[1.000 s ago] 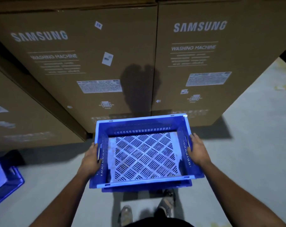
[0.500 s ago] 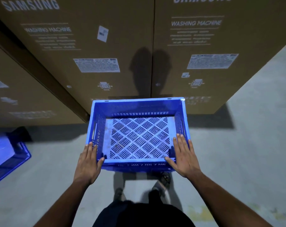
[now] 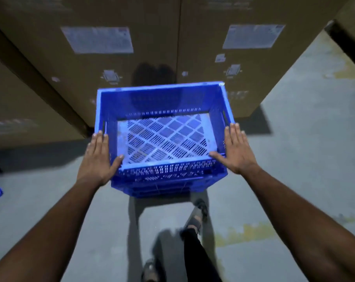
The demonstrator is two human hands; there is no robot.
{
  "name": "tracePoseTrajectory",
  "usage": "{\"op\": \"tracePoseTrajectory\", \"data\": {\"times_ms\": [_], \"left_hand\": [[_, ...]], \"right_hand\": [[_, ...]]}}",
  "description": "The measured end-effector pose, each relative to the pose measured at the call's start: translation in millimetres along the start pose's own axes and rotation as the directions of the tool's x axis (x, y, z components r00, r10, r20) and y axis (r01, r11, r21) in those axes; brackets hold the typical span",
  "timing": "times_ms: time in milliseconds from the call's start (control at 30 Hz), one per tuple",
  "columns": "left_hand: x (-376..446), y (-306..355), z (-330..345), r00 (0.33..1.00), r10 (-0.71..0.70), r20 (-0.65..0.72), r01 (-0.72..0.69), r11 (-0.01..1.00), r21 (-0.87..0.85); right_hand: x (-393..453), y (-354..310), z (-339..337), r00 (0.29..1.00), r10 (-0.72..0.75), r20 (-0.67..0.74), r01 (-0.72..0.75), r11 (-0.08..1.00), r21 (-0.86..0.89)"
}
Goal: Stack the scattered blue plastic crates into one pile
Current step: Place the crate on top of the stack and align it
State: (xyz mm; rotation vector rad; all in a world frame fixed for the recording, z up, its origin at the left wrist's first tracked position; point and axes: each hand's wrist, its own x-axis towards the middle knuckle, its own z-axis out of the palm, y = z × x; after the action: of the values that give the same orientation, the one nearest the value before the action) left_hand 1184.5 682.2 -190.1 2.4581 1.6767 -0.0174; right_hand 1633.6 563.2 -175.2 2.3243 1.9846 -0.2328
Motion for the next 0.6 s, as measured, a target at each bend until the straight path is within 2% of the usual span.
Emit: {"op": "tracePoseTrajectory", "data": {"times_ms": [233,600], "left_hand": [[9,-3,4,0.999,-0.015,-0.039,0.016,1.000,0.016],[-7,5,-3,1.000,-0.024,0.001,0.024,0.999,0.044]], "right_hand": [[7,-2,7,0.994,0.051,-0.102,-0.051,0.999,0.005],[-11,-8,9,0.985,0.136,-0.109,-0.137,0.991,0.002]]}}
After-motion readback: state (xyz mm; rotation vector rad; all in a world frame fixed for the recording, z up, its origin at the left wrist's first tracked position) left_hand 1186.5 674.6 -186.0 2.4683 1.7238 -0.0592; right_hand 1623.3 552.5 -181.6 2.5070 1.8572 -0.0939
